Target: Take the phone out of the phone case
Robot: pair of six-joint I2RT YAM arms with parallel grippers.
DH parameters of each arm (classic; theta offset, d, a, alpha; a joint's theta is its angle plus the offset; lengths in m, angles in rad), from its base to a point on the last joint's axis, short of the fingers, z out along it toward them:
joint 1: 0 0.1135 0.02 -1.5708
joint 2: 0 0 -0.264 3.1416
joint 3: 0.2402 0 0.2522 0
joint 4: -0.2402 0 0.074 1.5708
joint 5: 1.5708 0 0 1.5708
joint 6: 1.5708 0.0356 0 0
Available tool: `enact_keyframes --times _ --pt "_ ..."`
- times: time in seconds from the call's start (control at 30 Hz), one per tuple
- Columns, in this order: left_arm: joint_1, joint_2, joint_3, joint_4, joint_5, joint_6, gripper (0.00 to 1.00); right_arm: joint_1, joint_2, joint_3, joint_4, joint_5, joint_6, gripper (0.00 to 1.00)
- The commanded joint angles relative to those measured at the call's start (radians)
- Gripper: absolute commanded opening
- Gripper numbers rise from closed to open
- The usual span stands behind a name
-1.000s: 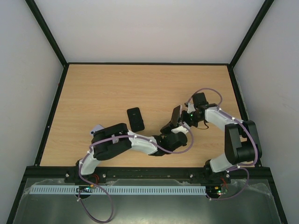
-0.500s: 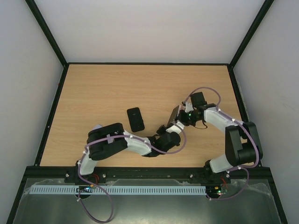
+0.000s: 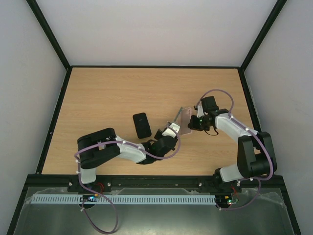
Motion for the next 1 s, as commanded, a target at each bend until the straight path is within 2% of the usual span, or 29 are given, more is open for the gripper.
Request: enact_keyframes --times 0.0,0.2,0.43,0.8,0.97 --pt "0.014 -0.108 -0.067 0.057 -0.079 -0.057 0.03 -0.019 -0.054 0.053 -0.002 0.188 -0.042 0.02" --pt "-0.005 -0.231 -0.151 0.067 -0.069 -0.1 0.03 -0.021 -0.078 0.088 -0.021 0.307 -0.104 0.02" --pt "-0.068 -0.34 -0.19 -0.006 -0.101 -0.095 0.03 -0.081 -0.051 0.202 -0.049 0.381 -0.353 0.02" --pt "-0.167 -0.433 -0.221 -0.097 -0.147 -0.085 0.03 -0.352 0.277 0.584 -0.309 0.156 -0.655 0.02" --pt "-0.187 -0.424 -0.218 -0.119 -0.162 -0.081 0.03 -0.436 0.39 0.667 -0.405 0.007 -0.733 0.02"
